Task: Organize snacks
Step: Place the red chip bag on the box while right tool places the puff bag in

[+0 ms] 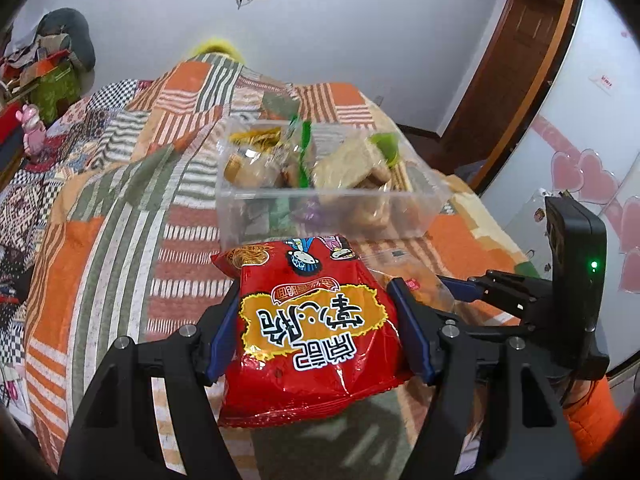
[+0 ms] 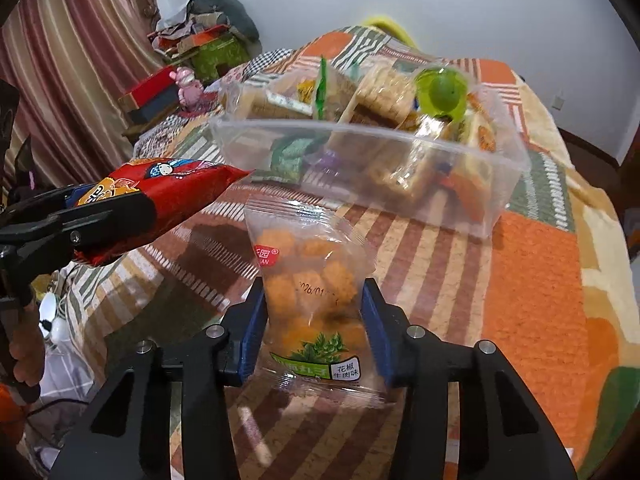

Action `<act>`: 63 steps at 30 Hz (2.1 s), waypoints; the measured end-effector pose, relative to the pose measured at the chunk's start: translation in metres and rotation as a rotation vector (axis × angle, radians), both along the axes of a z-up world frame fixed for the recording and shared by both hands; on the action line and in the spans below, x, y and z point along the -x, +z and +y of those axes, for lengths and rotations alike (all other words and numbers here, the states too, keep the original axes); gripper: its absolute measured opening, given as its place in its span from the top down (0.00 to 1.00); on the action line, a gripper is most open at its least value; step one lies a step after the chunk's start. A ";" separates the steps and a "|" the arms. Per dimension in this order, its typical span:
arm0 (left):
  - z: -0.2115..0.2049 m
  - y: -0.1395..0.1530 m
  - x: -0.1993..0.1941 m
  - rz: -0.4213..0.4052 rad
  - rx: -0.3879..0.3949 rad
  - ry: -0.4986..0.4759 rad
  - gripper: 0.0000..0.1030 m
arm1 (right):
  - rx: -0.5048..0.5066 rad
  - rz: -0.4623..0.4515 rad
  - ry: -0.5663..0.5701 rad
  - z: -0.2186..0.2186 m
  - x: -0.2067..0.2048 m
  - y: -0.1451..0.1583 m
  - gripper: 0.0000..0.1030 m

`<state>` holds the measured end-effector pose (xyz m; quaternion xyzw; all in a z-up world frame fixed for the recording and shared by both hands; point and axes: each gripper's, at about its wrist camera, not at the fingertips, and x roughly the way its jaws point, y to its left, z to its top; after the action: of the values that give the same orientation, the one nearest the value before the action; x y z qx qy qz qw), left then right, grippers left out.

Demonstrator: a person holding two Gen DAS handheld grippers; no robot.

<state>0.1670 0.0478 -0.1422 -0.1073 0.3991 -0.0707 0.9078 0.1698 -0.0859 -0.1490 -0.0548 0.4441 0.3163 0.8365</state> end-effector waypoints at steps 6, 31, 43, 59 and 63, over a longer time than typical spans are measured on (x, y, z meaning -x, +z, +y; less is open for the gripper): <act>-0.005 0.019 -0.015 -0.055 -0.006 -0.008 0.33 | -0.035 -0.069 -0.044 -0.015 -0.006 0.025 0.59; 0.003 0.027 -0.121 -0.132 -0.034 0.039 0.33 | -0.033 -0.161 -0.173 -0.025 -0.090 0.042 0.59; -0.005 -0.006 -0.155 -0.083 -0.083 0.041 0.33 | -0.002 -0.153 -0.178 -0.017 -0.112 0.030 0.59; -0.014 0.002 -0.128 -0.063 -0.133 0.014 0.28 | 0.013 -0.129 -0.168 -0.029 -0.090 0.041 0.44; -0.009 0.021 -0.111 -0.099 -0.119 0.032 0.26 | -0.003 -0.178 -0.171 -0.036 -0.075 0.062 0.41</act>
<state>0.2776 0.0384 -0.1214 -0.0561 0.3556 -0.0378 0.9322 0.2449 -0.1224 -0.0870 -0.0431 0.3708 0.2385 0.8965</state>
